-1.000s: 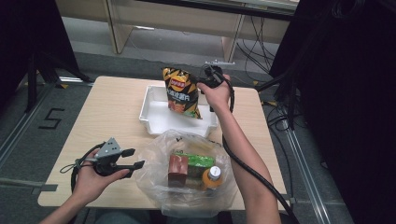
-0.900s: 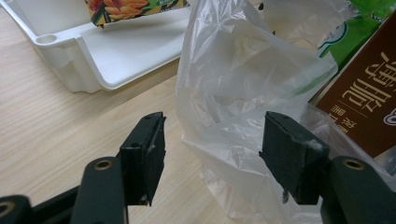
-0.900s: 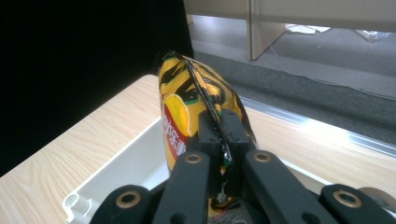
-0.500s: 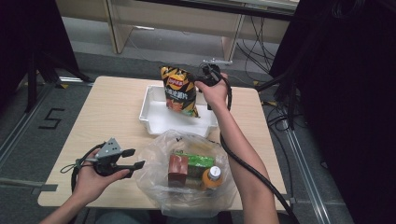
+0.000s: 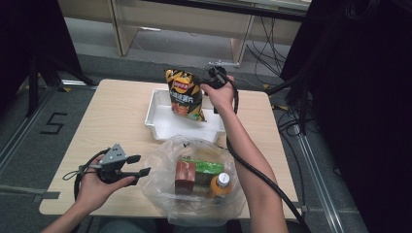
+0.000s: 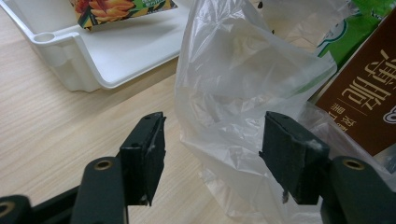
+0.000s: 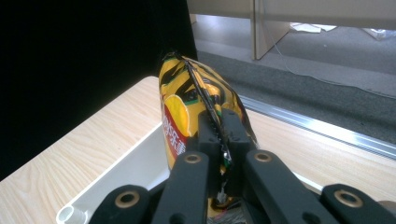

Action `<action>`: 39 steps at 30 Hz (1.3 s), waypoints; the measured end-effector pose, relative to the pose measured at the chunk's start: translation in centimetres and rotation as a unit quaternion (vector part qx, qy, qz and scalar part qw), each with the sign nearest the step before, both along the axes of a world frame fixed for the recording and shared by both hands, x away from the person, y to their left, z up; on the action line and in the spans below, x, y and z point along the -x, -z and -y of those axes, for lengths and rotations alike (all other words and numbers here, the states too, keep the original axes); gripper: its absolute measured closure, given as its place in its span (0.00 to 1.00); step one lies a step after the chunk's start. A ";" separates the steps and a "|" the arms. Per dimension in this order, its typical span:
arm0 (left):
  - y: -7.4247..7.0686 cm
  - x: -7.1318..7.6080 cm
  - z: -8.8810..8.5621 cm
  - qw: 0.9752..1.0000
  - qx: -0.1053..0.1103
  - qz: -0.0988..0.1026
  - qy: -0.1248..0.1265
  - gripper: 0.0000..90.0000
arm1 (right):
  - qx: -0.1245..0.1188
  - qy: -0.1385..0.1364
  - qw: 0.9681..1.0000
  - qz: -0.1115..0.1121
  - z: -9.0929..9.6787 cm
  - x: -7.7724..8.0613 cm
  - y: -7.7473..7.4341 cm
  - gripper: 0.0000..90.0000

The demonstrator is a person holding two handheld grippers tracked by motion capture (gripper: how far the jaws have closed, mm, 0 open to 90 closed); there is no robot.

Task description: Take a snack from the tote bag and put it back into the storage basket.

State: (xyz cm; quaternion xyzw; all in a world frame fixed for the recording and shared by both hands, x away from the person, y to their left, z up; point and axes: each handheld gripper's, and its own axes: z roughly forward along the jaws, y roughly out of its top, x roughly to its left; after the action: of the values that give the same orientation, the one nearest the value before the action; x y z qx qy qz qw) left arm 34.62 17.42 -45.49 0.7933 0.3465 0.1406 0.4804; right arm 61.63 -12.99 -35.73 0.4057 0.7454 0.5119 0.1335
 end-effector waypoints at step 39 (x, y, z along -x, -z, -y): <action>0.0 0.1 0.1 1.000 -0.002 0.000 0.000 0.43 | 0.071 0.030 0.997 0.011 1.3 -1.4 0.7 0.93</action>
State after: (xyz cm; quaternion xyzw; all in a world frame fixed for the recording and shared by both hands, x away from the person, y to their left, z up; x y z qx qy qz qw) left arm 34.51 17.35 -45.51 0.7944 0.3457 0.1414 0.4789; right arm 63.08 -14.25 -36.40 0.4118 0.7659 0.4579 0.1849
